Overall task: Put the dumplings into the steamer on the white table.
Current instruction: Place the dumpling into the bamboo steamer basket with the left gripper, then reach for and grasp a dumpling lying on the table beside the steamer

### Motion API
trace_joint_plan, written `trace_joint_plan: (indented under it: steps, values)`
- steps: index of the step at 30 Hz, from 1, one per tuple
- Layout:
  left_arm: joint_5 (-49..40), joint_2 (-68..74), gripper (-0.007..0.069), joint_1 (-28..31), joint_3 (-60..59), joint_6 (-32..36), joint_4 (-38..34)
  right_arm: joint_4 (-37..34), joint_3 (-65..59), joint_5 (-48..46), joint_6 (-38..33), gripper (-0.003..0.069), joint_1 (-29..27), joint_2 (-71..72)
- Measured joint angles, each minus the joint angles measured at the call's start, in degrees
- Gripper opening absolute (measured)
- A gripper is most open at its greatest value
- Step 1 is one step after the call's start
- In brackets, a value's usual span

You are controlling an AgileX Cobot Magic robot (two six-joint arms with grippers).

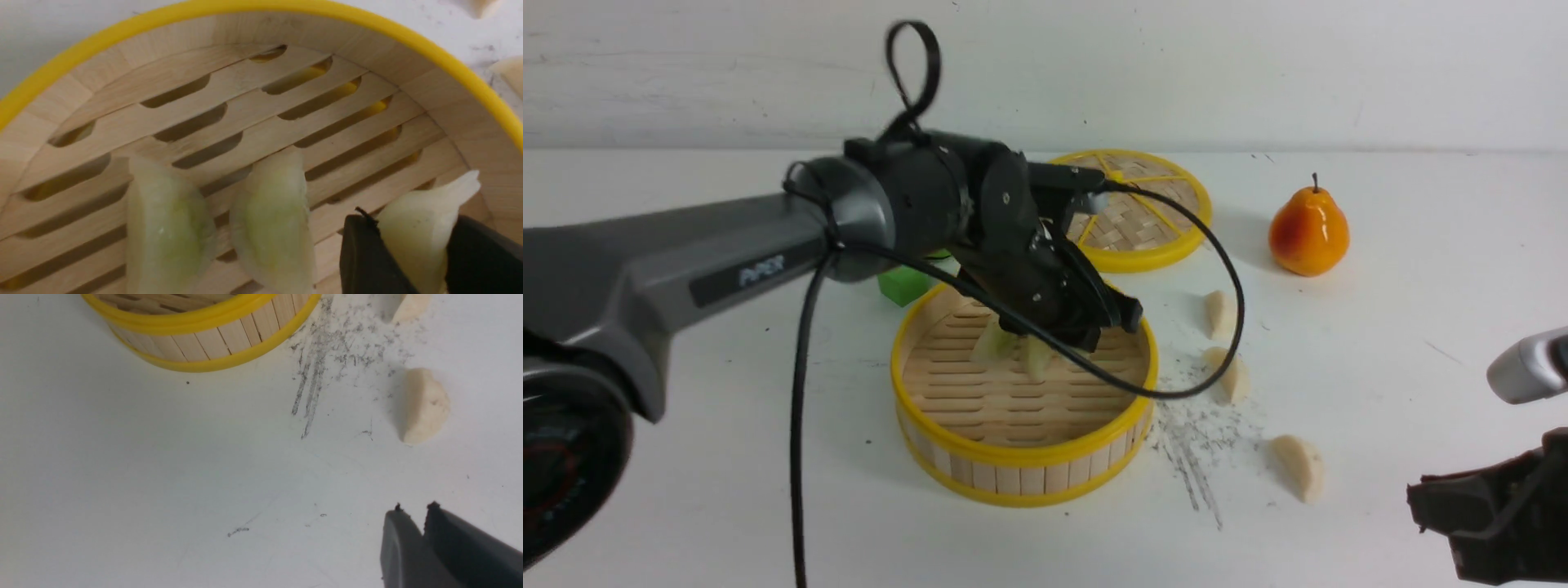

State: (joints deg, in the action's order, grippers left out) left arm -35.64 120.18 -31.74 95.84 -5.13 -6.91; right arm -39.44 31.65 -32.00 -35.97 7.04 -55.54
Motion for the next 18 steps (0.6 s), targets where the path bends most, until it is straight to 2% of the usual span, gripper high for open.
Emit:
trace_joint_plan:
  steps: [6, 10, 13, 15, 18]
  values:
    - [3.26, 2.95, 0.0240, -0.01, 0.00, -0.54, -0.35, 0.00, 0.00, -0.04, 0.00, 0.0088, 0.00, 0.00]
    - [5.05, 2.95, 0.0311, -0.01, 0.00, -0.54, -1.09, 0.00, 0.00, -0.04, 0.00, 0.0093, 0.00, 0.00]
    - [5.43, 2.83, 0.0406, -0.01, 0.00, -0.54, -1.60, 0.00, 0.00, -0.04, 0.00, 0.0094, 0.00, 0.00]
    - [4.95, 2.03, 0.0439, -0.01, 0.00, -0.62, -1.23, -0.19, 0.00, -0.04, 0.00, 0.0095, 0.00, 0.00]
    - [2.52, 0.05, 0.0447, -0.01, 0.23, -0.73, 0.00, -0.41, 0.00, -0.04, 0.00, 0.0097, 0.00, 0.00]
